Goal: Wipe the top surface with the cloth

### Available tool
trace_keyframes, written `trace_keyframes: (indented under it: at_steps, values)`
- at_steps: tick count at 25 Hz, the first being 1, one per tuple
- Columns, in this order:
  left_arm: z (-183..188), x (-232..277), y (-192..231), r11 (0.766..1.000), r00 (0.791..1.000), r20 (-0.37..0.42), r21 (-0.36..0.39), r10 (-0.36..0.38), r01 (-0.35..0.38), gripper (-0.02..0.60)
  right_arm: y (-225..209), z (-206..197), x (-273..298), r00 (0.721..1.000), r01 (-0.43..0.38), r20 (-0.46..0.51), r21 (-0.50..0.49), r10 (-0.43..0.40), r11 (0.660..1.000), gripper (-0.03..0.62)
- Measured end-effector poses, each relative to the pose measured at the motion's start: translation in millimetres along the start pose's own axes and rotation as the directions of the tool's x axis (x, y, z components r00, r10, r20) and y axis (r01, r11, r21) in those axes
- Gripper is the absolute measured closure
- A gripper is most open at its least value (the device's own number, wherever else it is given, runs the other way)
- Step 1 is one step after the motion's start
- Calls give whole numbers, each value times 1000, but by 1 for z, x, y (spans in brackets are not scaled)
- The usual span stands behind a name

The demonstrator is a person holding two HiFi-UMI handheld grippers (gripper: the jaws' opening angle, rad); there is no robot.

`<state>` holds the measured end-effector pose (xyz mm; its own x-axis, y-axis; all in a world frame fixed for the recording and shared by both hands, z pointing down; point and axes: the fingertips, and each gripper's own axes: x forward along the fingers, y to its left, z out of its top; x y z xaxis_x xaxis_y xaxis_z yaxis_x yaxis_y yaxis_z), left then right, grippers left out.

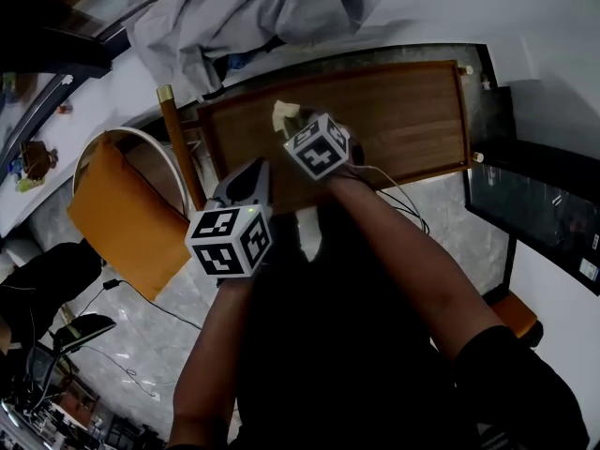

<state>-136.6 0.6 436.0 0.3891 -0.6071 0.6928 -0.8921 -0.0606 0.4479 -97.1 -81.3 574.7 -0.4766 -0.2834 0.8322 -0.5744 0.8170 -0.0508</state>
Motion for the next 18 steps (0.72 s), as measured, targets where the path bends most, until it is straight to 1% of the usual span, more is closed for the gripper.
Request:
trace_keyframes:
  at_steps: [4, 12, 18]
  values:
    - [-3, 18, -25, 1000, 1000, -14, 11, -18, 18, 569, -30, -18, -15, 1000, 23, 3, 29, -23, 999, 511]
    - [-9, 50, -72, 998, 998, -48, 42, -44, 46, 569, -73, -46, -36, 999, 35, 14, 52, -36, 998, 511]
    - [-10, 65, -94, 997, 998, -52, 58, -46, 49, 569, -98, -61, -49, 998, 52, 21, 63, -53, 997, 511]
